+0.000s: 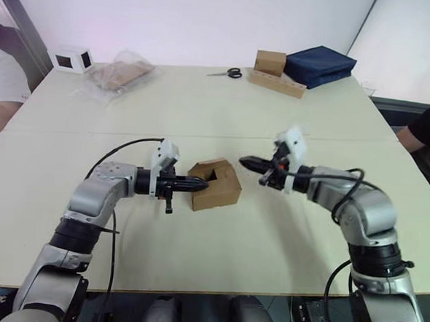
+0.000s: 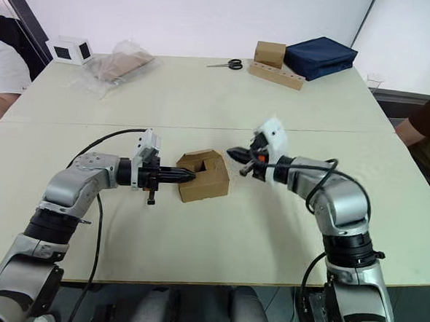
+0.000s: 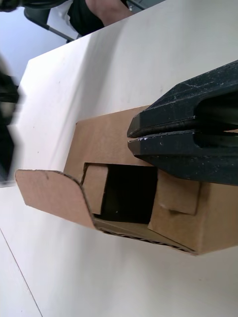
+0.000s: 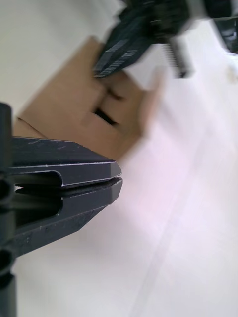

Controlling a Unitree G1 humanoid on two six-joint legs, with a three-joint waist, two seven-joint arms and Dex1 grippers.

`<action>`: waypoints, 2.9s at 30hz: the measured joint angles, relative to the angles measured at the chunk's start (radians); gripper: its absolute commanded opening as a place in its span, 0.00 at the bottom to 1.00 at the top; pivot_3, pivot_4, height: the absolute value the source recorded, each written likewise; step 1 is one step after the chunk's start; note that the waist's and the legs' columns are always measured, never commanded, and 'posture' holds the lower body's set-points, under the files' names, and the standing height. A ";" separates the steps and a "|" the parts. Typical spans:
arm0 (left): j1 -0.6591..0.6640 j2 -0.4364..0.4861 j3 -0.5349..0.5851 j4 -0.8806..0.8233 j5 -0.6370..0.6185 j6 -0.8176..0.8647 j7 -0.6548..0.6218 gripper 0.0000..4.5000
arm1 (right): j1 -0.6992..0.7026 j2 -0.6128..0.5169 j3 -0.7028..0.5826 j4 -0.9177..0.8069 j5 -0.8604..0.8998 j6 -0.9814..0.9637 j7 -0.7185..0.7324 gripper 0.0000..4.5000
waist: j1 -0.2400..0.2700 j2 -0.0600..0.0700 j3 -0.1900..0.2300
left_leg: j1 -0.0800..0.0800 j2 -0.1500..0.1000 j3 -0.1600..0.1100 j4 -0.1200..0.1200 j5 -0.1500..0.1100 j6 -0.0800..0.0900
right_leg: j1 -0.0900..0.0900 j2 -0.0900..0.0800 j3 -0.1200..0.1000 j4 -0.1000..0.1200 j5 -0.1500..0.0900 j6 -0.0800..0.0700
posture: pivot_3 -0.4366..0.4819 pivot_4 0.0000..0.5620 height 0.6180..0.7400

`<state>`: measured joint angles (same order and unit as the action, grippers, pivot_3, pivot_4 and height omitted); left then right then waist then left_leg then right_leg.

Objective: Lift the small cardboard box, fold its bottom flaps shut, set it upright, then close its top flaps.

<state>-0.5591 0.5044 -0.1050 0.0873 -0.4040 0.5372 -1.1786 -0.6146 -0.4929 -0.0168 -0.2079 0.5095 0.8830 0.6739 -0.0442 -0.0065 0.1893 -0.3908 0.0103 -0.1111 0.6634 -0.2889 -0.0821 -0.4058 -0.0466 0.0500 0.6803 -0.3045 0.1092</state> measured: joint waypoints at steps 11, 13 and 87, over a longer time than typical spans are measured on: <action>0.005 0.020 0.005 -0.027 -0.024 0.030 0.012 0.01 | -0.188 0.128 0.090 0.196 0.009 -0.035 0.031 0.00 | -0.002 0.000 0.000 | 0.000 0.000 0.000 0.000 0.000 0.000 | -0.001 0.000 0.000 0.000 0.000 0.000 | 0.48 0.27 1.00; 0.007 0.029 0.006 -0.038 -0.030 0.042 0.017 0.01 | -0.198 0.143 0.125 0.274 -0.024 -0.060 0.039 0.00 | 0.000 0.000 0.000 | 0.000 0.000 0.000 0.000 0.000 0.000 | -0.001 0.000 0.000 0.000 0.000 0.000 | 0.48 0.27 1.00; -0.264 -0.114 -0.029 0.430 0.091 -0.173 -0.002 0.01 | 0.041 0.005 0.272 -0.147 -0.097 0.092 0.014 0.00 | 0.000 0.000 0.000 | -0.001 0.000 0.000 -0.001 0.000 0.000 | -0.002 0.000 0.000 -0.001 0.000 0.000 | 0.48 0.27 1.00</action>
<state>-0.8231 0.3900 -0.1337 0.5175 -0.3134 0.3644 -1.1806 -0.5737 -0.4879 0.2554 -0.3544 0.4128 0.9754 0.6880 -0.0442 -0.0061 0.1897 -0.3915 0.0102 -0.1109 0.6619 -0.2888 -0.0823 -0.4073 -0.0465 0.0499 0.6792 -0.3047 0.1088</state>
